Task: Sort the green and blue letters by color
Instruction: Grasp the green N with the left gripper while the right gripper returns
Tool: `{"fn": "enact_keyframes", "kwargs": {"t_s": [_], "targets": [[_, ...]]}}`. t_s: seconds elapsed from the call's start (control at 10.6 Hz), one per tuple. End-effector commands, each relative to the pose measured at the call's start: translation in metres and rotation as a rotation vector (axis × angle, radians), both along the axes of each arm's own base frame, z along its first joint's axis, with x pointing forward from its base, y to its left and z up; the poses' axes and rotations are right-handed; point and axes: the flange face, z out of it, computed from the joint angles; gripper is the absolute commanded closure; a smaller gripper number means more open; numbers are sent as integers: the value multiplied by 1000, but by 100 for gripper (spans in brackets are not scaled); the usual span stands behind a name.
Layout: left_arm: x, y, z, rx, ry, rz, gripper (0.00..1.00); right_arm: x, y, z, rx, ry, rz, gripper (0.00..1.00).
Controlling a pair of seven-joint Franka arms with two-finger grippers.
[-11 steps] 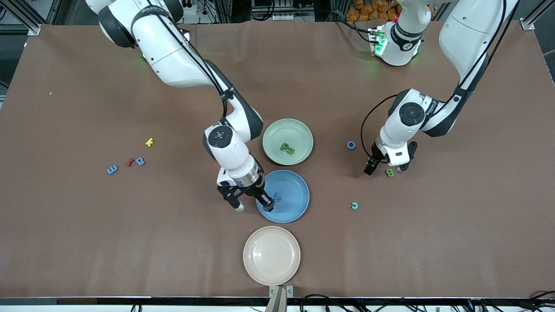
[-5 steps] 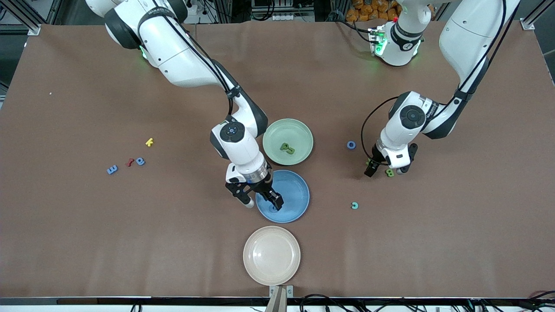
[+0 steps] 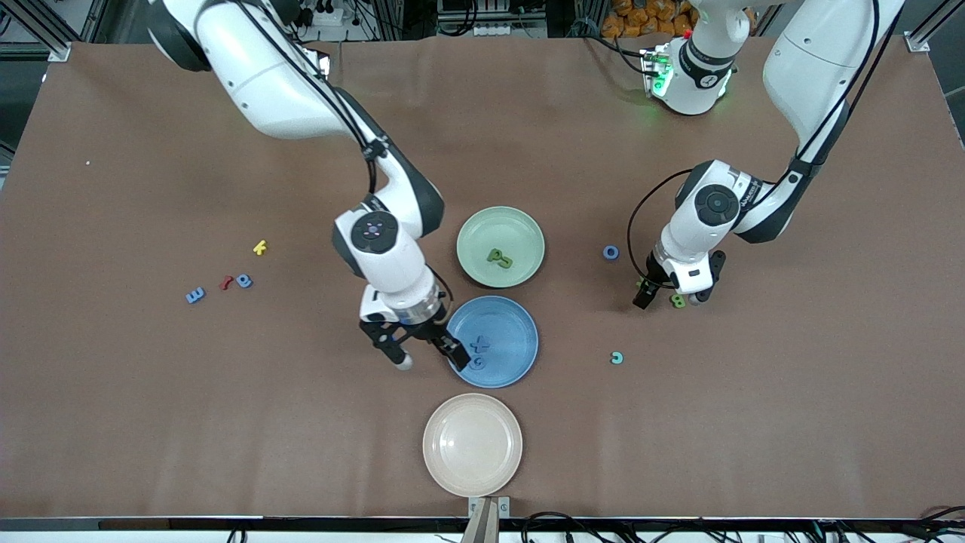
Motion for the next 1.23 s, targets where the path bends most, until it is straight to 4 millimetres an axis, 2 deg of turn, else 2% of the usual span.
{"fn": "enact_keyframes", "kwargs": {"t_s": [0.0,0.19,0.28,0.38,0.57,0.76,0.85,1.04,1.13], "targets": [[0,-4,-7,6,-1,2,0,-36,-65,39,-17,60,-10,0],[0,-4,-8,8,-1,-5,0,-58,-92,53,-75,111,48,0],[1,-3,-8,8,-1,0,87,-64,-107,59,-134,167,119,0],[0,-2,-9,8,0,-2,100,-66,-134,67,-195,238,166,0],[1,-2,-8,9,-2,0,100,-75,-183,64,-265,303,351,0],[3,0,-4,10,-9,1,100,-85,-227,66,-298,311,437,0],[6,0,2,12,-19,2,100,-87,-255,62,-301,325,475,0],[9,-2,17,15,-47,1,100,-97,-325,45,-312,354,597,0],[13,-3,32,16,-75,3,100,-106,-348,37,-321,347,668,0]]}}
